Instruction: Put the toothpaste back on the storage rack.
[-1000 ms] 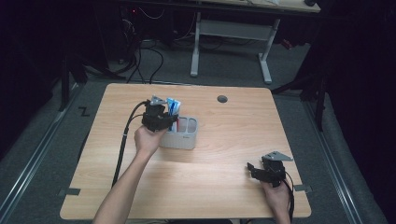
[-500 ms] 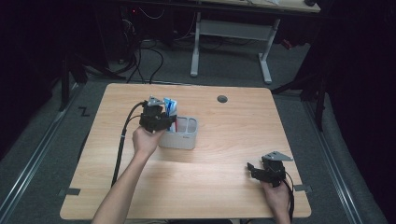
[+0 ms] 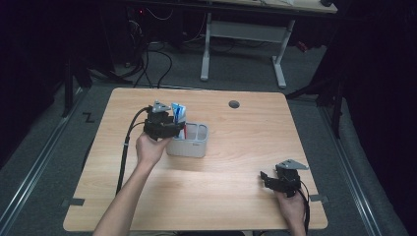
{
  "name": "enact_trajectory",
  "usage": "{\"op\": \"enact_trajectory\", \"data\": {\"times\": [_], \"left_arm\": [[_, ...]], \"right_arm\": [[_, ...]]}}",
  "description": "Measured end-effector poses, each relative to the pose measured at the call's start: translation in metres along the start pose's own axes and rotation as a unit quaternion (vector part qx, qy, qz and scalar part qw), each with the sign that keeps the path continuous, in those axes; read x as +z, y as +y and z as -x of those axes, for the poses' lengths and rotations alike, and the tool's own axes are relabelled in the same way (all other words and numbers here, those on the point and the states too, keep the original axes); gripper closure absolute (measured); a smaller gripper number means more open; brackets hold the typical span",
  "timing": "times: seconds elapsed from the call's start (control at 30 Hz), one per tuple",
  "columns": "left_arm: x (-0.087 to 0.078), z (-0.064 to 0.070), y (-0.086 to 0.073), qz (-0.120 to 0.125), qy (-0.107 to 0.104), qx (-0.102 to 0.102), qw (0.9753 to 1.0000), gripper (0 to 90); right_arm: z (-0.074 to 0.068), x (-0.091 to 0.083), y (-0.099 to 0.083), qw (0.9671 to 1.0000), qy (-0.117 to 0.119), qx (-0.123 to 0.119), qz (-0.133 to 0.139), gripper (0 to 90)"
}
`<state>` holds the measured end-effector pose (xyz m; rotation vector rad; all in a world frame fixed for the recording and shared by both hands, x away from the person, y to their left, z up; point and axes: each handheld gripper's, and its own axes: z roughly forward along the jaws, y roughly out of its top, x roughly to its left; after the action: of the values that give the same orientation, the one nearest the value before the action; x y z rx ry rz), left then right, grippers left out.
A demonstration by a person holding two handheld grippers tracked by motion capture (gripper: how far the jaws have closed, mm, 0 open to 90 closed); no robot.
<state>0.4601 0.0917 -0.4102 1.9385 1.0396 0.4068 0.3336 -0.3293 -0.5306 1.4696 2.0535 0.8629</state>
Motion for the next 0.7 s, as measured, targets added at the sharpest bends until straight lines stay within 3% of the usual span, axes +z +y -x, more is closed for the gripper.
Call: {"op": "enact_trajectory", "data": {"times": [0.23, 0.7], "left_arm": [[-0.007, 0.0, -0.001, 0.011, 0.007, 0.006, 0.9999, 44.4], [-0.027, -0.012, -0.009, 0.032, 0.017, -0.007, 0.9993, 43.4]], "right_arm": [[0.0, 0.0, 0.0, 1.0, 0.0, 0.0, 0.0, 28.8], [0.0, 0.0, 0.0, 1.0, 0.0, -0.001, 0.0, 28.9]]}}
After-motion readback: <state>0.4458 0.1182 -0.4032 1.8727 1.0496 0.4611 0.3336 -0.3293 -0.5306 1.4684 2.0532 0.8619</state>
